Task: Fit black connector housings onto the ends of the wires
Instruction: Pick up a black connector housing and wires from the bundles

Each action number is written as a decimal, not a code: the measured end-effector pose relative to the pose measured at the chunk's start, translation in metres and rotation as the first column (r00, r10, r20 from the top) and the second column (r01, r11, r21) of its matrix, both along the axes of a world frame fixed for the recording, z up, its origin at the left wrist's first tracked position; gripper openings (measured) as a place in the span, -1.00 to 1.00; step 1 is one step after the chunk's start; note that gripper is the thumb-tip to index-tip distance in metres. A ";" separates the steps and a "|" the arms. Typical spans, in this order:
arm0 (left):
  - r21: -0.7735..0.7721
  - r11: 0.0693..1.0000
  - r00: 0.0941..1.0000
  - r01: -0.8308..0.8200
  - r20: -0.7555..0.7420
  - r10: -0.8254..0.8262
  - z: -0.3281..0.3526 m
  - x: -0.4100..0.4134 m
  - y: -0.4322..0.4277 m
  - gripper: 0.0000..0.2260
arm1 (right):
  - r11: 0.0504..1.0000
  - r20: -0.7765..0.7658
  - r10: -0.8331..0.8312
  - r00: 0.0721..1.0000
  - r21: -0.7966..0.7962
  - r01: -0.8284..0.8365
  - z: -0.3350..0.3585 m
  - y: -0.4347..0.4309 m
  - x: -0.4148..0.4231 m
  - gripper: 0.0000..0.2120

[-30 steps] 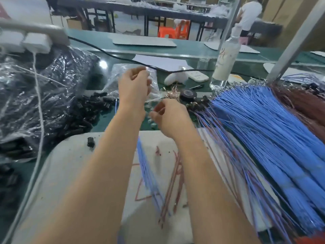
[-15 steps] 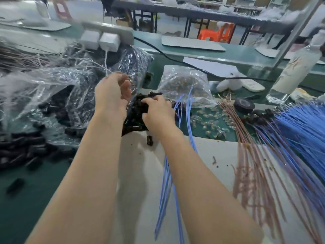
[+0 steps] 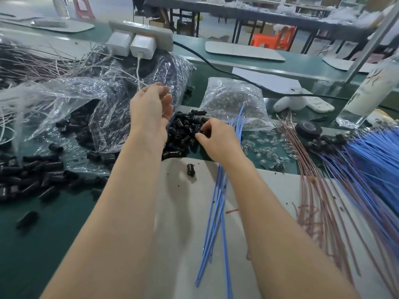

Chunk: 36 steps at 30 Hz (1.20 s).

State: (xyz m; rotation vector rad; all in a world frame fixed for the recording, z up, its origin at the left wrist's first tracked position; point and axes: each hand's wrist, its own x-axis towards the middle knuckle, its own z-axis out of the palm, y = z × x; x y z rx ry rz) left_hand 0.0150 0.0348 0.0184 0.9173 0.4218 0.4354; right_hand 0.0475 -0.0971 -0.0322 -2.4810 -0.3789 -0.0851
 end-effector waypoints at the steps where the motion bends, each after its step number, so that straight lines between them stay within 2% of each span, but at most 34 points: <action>1: 0.009 1.000 1.000 0.005 -0.004 -0.005 0.000 0.000 -0.003 -0.86 | 1.000 0.009 0.002 1.000 0.002 -0.002 -0.001 0.001 -0.001 -0.78; 4: 0.065 0.998 1.000 0.019 -0.025 -0.017 0.000 0.000 -0.014 -0.84 | 0.999 0.045 -0.035 0.998 0.022 0.034 -0.005 0.005 -0.002 -0.76; 7: 0.095 0.995 0.999 0.041 -0.036 -0.038 -0.002 -0.001 -0.023 -0.85 | 0.995 0.096 -0.079 0.992 -0.048 0.084 -0.007 0.010 -0.001 -0.74; 10: 0.082 0.995 0.997 0.065 -0.037 -0.062 -0.004 -0.001 -0.028 -0.86 | 0.995 0.110 -0.047 0.993 -0.088 0.056 -0.007 0.015 -0.001 -0.77; 12: 0.086 0.994 0.997 0.070 -0.044 -0.067 -0.004 -0.002 -0.028 -0.87 | 0.999 0.094 -0.015 0.995 -0.050 0.020 -0.008 0.017 -0.003 -0.80; 14: 0.111 0.992 0.997 0.066 -0.047 -0.061 -0.005 -0.002 -0.028 -0.87 | 0.988 0.089 -0.033 0.995 0.153 0.019 -0.005 0.015 -0.007 -0.82; 16: 0.224 0.973 0.997 0.064 -0.061 -0.052 -0.006 -0.003 -0.030 -0.88 | 0.897 0.040 -0.088 0.995 0.438 0.062 0.005 0.004 -0.009 -0.84; 17: 0.319 0.944 0.995 0.086 -0.080 -0.064 -0.007 -0.004 -0.032 -0.89 | 0.842 -0.008 -0.102 0.995 0.532 0.091 0.012 -0.004 -0.009 -0.86; 20: 0.573 0.769 0.959 0.284 -0.171 -0.226 -0.010 -0.006 -0.049 -0.91 | 0.714 -0.202 -0.022 0.979 0.683 0.157 0.030 -0.037 -0.007 -0.82; 22: 0.650 0.635 0.900 0.418 -0.202 -0.386 -0.012 -0.008 -0.067 -0.87 | 0.680 -0.277 0.062 0.959 0.715 0.162 0.037 -0.059 -0.011 -0.79; 24: 0.699 0.546 0.854 0.462 -0.184 -0.487 -0.014 -0.013 -0.087 -0.87 | 0.699 -0.287 0.044 0.957 0.693 0.175 0.036 -0.078 -0.019 -0.79; 27: 0.716 0.510 0.825 0.476 -0.163 -0.541 -0.020 -0.019 -0.108 -0.89 | 0.713 -0.273 -0.040 0.961 0.666 0.219 0.033 -0.103 -0.034 -0.71; 28: 0.691 0.528 0.819 0.494 -0.167 -0.549 -0.023 -0.020 -0.113 -0.91 | 0.717 -0.263 -0.060 0.963 0.660 0.225 0.031 -0.109 -0.039 -0.70; 30: 0.567 0.637 0.827 0.522 -0.152 -0.542 -0.028 -0.022 -0.119 -0.96 | 0.750 -0.234 -0.115 0.965 0.616 0.239 0.026 -0.115 -0.048 -0.69; 31: 0.484 0.713 0.846 0.508 -0.124 -0.519 -0.030 -0.023 -0.119 -0.98 | 0.813 -0.205 -0.164 0.965 0.526 0.249 0.022 -0.116 -0.051 -0.67; 33: 0.387 0.828 0.909 0.405 -0.072 -0.411 -0.035 -0.022 -0.115 -0.93 | 0.949 -0.109 -0.241 0.964 0.182 0.257 0.014 -0.114 -0.055 -0.62; 34: 0.357 0.868 0.935 0.345 -0.051 -0.350 -0.036 -0.021 -0.111 -0.93 | 0.967 -0.089 -0.251 0.964 0.020 0.254 0.011 -0.109 -0.058 -0.60; 36: 0.225 0.943 0.968 0.244 0.001 -0.251 -0.036 -0.020 -0.098 -0.91 | 0.961 -0.104 -0.227 0.968 -0.184 0.206 0.006 -0.093 -0.064 -0.48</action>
